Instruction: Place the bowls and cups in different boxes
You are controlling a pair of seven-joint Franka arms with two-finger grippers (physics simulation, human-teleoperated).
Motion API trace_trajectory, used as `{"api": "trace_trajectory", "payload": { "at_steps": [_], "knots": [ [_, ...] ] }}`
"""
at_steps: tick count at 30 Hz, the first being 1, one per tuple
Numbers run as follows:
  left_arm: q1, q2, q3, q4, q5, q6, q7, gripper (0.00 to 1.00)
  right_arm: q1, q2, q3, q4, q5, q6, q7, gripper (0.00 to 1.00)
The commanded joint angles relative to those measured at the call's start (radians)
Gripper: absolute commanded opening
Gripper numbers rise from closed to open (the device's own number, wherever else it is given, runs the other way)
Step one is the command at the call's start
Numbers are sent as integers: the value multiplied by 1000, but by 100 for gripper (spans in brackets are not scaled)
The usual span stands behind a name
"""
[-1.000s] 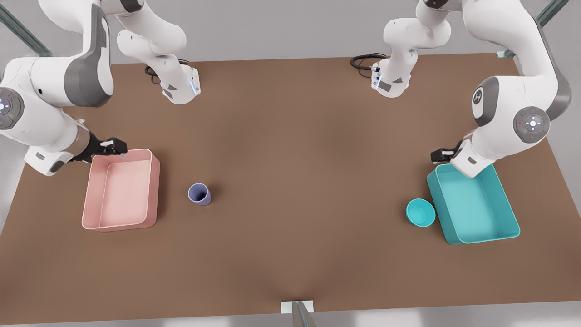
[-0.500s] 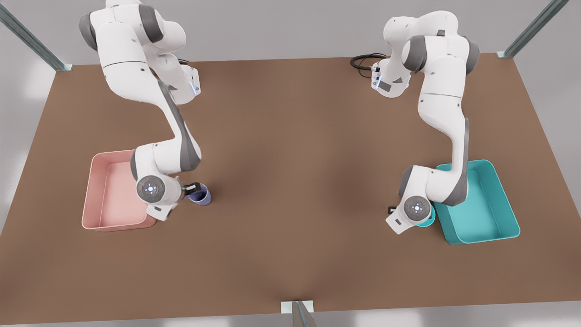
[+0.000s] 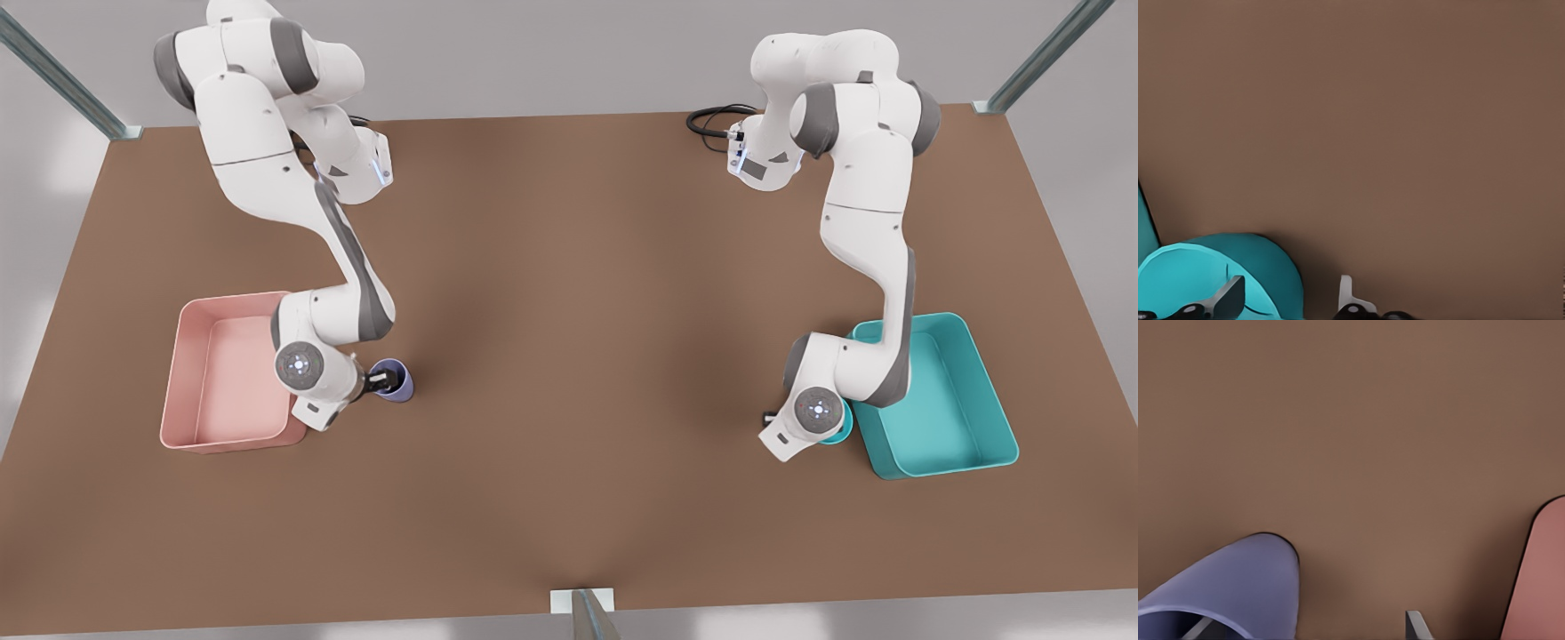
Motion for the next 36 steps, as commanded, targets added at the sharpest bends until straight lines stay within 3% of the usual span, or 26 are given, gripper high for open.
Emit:
{"api": "trace_trajectory", "payload": {
  "at_steps": [1,3,5,6,7,9,15,19,23,27,30,36],
  "knots": [
    [-1,1,0,-2,-12,13,-49,57,-1,1,0,-16,8,50,25,100],
    [1,0,0,-2,-12,12,-48,47,-1,3,0,-23,12,51,25,97],
    [2,0,0,0,-12,12,-51,35,-1,3,0,-28,14,51,22,73],
    [2,0,0,0,-12,12,-51,28,4,3,2,-28,12,51,21,54],
    [1,0,0,0,-12,12,-68,23,9,1,2,-28,12,50,21,45],
    [-2,-7,0,1,-12,12,-100,21,15,1,2,-16,12,37,21,21],
    [-7,-43,0,1,-14,3,-135,21,22,-9,3,12,12,19,22,21],
    [-21,-198,34,32,-156,-5,-218,21,-22,-167,2,18,14,-113,-128,21],
    [126,-267,38,26,-150,-49,-174,21,-148,-308,-11,29,14,-266,-385,21],
    [197,-264,38,-5,-142,-99,-173,21,-310,-281,-15,41,-8,-260,-568,21],
    [251,-235,38,-59,-142,-74,-173,21,-401,-154,-15,152,-9,-246,-662,21],
    [317,-168,38,-103,-133,10,-173,21,-416,-25,-37,152,-28,-133,-668,21]
  ]
}}
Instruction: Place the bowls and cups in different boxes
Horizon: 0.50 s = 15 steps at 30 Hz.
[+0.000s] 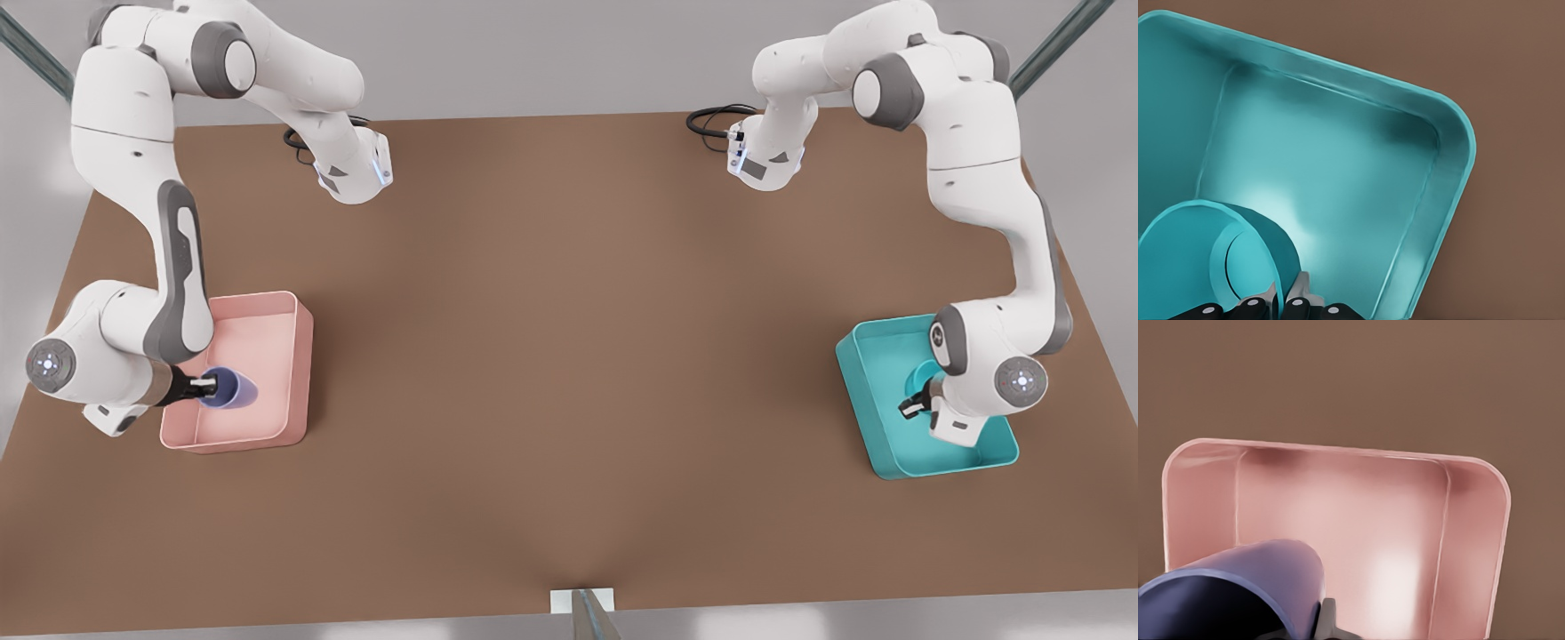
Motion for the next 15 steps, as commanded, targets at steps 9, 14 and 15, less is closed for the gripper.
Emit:
{"api": "trace_trajectory", "payload": {
  "at_steps": [9,14,15],
  "knots": [
    [21,81,0,-5,11,84,-21,93,-1,89,0,-10,-3,177,-296,21],
    [38,-97,-6,36,-15,-155,51,100,-1,89,2,-15,4,165,-298,100],
    [36,-143,-14,45,-27,-214,53,100,-1,89,2,-15,4,163,-298,100]
  ]
}}
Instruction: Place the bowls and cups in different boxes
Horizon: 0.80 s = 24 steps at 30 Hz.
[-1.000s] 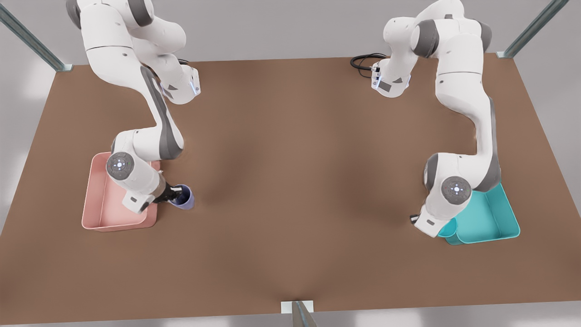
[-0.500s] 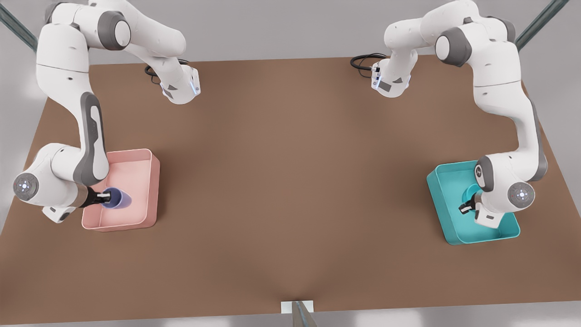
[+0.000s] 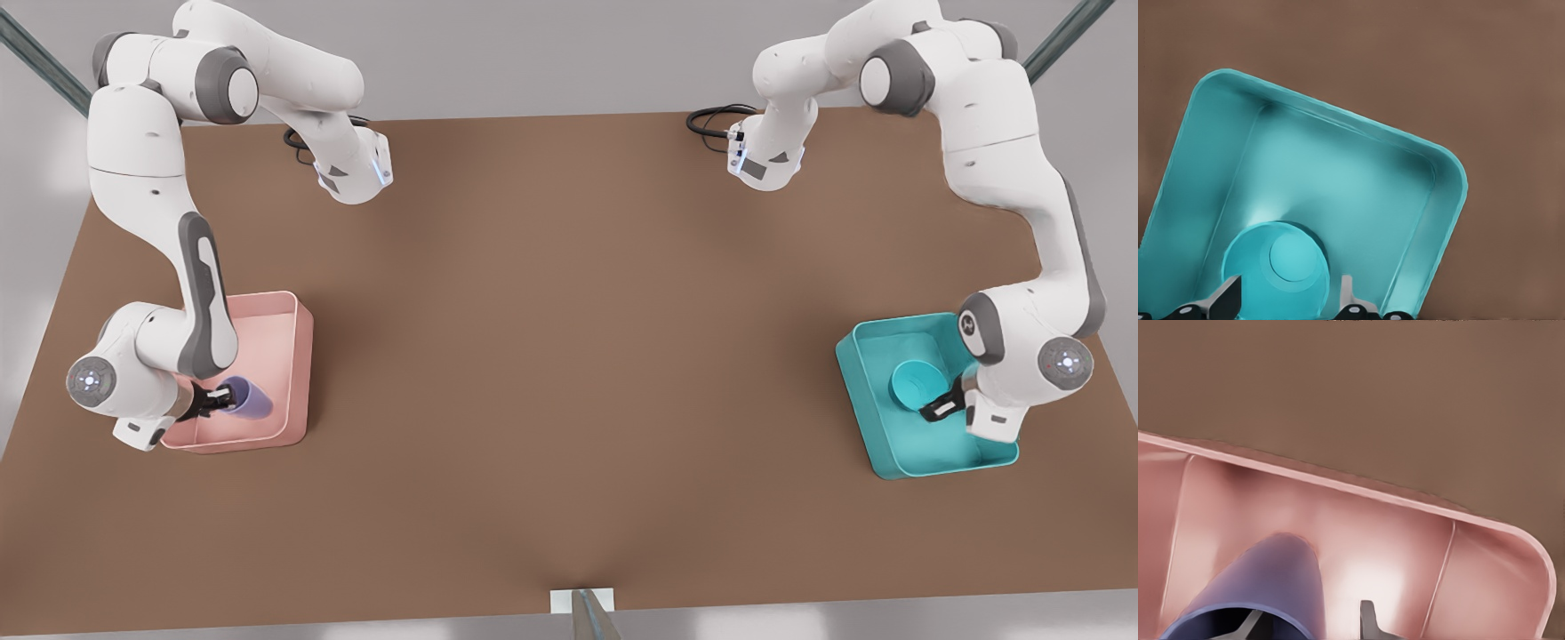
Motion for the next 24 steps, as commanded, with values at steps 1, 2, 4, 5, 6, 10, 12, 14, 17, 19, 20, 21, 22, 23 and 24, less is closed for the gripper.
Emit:
{"api": "trace_trajectory", "payload": {
  "at_steps": [1,2,4,5,6,10,12,14,17,19,20,21,22,23,24],
  "knots": [
    [-1,-61,-32,40,10,-250,21,100,0,-1,0,1,48,-2,-169,100],
    [-7,-55,-105,204,-19,-438,89,100,0,-3,0,2,50,-3,-169,100],
    [-128,-141,-129,269,-17,-567,383,100,0,-9,2,2,50,-20,-167,100],
    [-183,-248,-119,169,-17,-552,361,100,2,-15,2,2,50,-30,-167,100],
    [-200,-311,-107,99,-25,-503,323,100,2,-19,3,2,50,-42,-167,100],
    [-201,-287,-113,100,-48,-491,275,100,2,-85,8,2,51,-135,-167,100],
    [-205,-287,-113,100,-49,-492,277,100,14,-153,25,18,56,-236,-152,100],
    [-200,-287,-115,102,-56,-491,278,100,94,-138,48,229,84,-537,123,100],
    [-195,-285,-113,102,-85,-492,281,100,192,-229,48,423,12,-916,440,100],
    [-194,-285,-112,102,-85,-492,281,100,173,-351,98,403,-31,-904,459,100],
    [-194,-285,-112,102,-85,-492,281,100,152,-355,124,397,-45,-886,459,100],
    [-194,-285,-112,102,-85,-494,281,100,144,-363,132,381,-47,-881,468,100],
    [-194,-285,-112,102,-85,-494,281,100,141,-381,137,358,-47,-866,474,100],
    [-194,-285,-112,102,-85,-494,281,100,134,-392,138,346,-45,-863,474,100],
    [-194,-285,-112,102,-85,-494,281,100,134,-395,138,346,-45,-863,474,100]
  ]
}}
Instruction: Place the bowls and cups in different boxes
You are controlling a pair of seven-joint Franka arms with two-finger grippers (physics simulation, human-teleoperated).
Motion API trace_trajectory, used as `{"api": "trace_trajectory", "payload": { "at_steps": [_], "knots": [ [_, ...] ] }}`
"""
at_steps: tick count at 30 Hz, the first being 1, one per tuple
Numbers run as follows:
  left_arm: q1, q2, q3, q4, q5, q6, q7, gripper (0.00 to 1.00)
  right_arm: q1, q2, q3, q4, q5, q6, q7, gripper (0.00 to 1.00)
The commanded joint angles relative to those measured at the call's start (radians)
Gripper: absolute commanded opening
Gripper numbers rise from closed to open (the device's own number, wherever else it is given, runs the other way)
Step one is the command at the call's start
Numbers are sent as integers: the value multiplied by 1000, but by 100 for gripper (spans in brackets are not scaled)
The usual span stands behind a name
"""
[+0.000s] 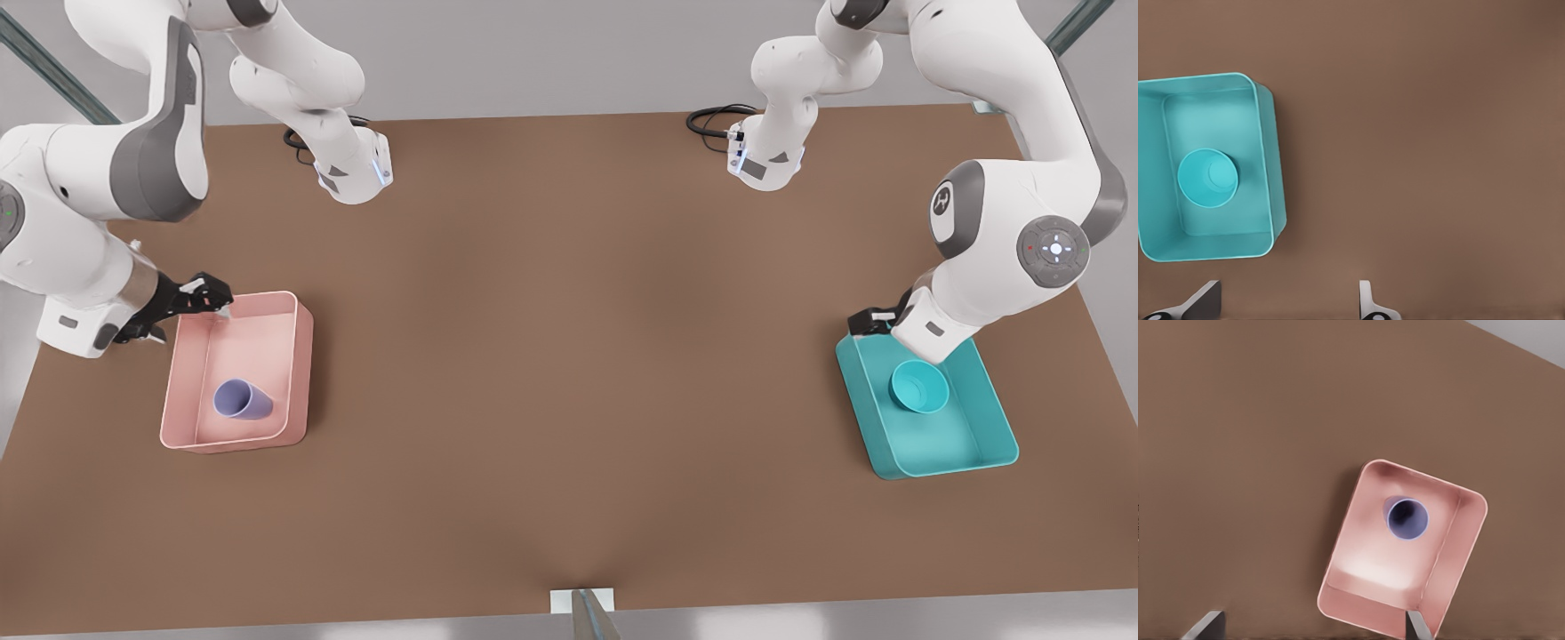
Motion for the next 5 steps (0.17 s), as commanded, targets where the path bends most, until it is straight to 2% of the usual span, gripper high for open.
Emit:
{"api": "trace_trajectory", "payload": {
  "at_steps": [1,5],
  "knots": [
    [0,-1,0,0,-1,-10,75,100,-4,-9,2,-5,-11,-112,308,100],
    [0,-1,0,0,-3,-11,75,100,-4,-13,2,-6,-13,-112,308,100]
  ]
}}
